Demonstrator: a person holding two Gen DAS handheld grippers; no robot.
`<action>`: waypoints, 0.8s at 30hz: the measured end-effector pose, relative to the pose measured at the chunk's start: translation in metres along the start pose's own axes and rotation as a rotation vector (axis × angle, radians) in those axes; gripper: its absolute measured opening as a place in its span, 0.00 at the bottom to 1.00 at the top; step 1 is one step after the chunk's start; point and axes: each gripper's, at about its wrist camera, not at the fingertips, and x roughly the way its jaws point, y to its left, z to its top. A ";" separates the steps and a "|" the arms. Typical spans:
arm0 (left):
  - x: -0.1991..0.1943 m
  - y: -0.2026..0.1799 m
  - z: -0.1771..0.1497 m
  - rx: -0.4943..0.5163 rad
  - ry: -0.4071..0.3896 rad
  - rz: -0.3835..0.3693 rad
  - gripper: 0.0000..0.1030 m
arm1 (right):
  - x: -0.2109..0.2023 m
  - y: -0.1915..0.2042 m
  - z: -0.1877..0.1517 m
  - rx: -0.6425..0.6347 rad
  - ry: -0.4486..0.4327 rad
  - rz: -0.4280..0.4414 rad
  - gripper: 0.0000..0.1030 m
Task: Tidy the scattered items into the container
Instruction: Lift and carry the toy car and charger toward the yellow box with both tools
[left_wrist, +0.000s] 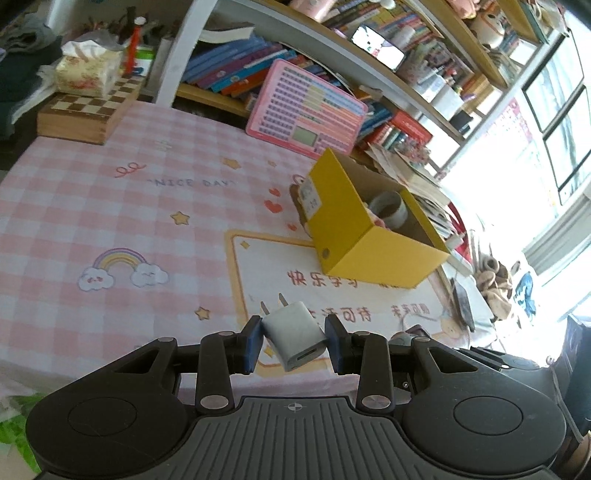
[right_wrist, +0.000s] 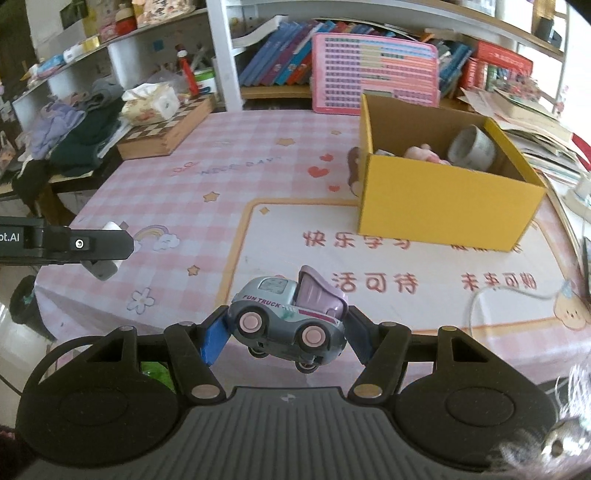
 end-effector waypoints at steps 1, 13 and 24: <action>0.001 -0.002 -0.001 0.006 0.004 -0.004 0.34 | -0.002 -0.002 -0.002 0.005 0.002 -0.005 0.62; 0.012 -0.024 -0.009 0.061 0.030 -0.042 0.34 | -0.015 -0.027 -0.016 0.080 -0.002 -0.062 0.62; 0.035 -0.045 -0.003 0.095 0.059 -0.071 0.34 | -0.020 -0.057 -0.018 0.126 0.000 -0.106 0.62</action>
